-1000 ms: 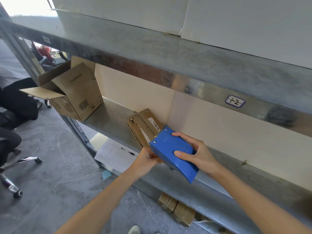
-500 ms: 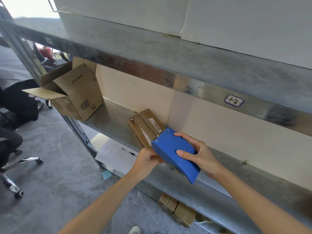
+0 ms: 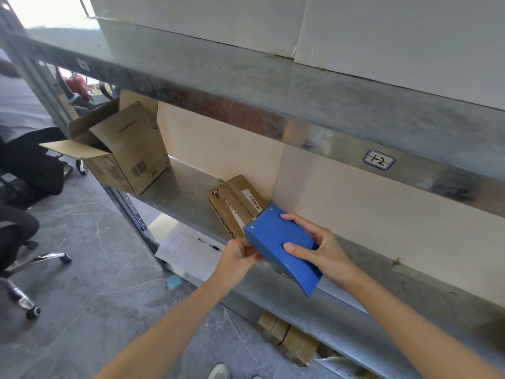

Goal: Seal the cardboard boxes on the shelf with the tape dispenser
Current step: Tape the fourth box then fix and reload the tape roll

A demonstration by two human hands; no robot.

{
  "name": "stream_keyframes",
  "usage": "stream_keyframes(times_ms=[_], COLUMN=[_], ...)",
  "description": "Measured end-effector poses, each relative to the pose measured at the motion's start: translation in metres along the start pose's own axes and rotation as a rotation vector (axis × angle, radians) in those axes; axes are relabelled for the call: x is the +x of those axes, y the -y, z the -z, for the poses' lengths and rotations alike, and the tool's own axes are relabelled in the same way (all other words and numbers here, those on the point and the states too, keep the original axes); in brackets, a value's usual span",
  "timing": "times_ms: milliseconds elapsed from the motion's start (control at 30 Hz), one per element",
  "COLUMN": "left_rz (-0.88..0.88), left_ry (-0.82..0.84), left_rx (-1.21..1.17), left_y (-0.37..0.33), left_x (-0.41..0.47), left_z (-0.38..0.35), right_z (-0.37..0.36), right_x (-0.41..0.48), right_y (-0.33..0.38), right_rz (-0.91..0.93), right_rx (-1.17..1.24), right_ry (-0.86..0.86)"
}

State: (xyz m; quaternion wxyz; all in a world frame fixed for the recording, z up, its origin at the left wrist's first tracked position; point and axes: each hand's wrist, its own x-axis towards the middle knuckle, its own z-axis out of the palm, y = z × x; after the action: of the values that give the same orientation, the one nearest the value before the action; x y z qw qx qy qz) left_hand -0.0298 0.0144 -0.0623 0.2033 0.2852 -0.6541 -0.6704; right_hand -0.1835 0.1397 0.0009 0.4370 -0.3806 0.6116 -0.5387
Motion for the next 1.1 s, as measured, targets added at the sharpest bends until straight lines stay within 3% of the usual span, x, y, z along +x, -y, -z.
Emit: stream_keyframes(times_ms=[300, 533, 800, 1100], left_rz=[-0.020, 0.024, -0.002, -0.022], left_ry=[-0.163, -0.208, -0.080, 0.011], left_rx=[0.104, -0.025, 0.053, 0.128], left_y=[0.018, 0.017, 0.009, 0.003], left_x=[0.003, 0.006, 0.009, 0.005], left_z=[-0.013, -0.019, -0.006, 0.001], right_z=[-0.006, -0.007, -0.003, 0.007], right_x=[0.000, 0.001, 0.004, 0.008], right_y=[0.000, 0.003, -0.002, -0.002], right_rz=[-0.015, -0.017, -0.021, -0.077], right_rx=[0.027, 0.040, 0.102, 0.066], right_ry=[0.013, 0.032, -0.022, 0.043])
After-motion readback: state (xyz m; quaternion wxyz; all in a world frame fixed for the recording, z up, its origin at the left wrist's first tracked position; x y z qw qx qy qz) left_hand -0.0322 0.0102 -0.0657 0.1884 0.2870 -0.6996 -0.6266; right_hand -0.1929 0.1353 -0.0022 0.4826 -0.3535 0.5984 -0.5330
